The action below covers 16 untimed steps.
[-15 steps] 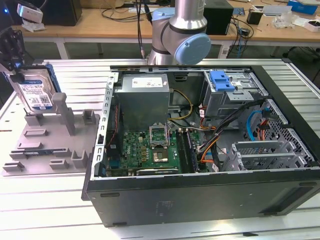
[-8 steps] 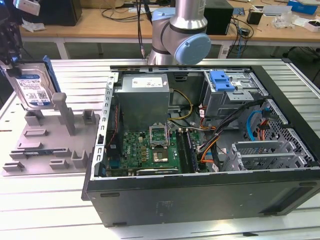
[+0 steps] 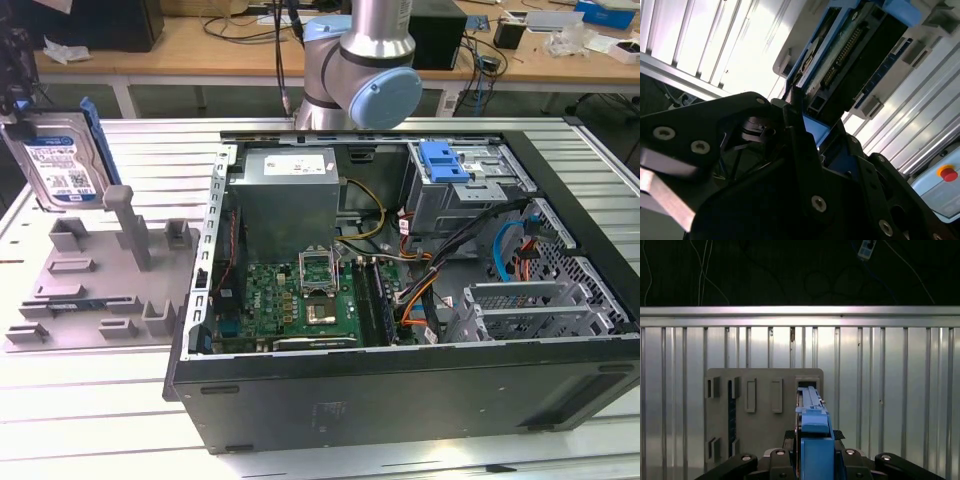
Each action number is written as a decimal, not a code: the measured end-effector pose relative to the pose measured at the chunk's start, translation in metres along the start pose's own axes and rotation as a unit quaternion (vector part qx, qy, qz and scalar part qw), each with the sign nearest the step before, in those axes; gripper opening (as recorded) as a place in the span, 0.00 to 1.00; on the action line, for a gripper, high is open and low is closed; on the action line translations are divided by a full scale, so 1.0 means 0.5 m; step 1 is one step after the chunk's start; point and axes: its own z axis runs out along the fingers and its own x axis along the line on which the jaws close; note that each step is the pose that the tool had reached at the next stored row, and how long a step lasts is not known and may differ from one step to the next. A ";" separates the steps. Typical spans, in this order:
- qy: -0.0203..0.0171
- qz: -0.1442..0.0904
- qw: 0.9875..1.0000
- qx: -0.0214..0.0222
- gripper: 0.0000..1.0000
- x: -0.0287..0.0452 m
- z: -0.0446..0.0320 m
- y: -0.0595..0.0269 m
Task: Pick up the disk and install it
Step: 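Pick up the disk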
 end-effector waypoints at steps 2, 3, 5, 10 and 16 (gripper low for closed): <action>0.000 0.000 1.000 0.000 0.37 0.000 -0.008 0.000; 0.000 0.000 1.000 0.000 0.37 0.001 -0.013 0.000; 0.000 0.000 1.000 0.000 0.37 0.001 -0.021 0.000; 0.001 0.000 1.000 0.000 0.37 0.002 -0.043 0.000; 0.001 0.000 1.000 0.000 0.37 0.003 -0.068 0.000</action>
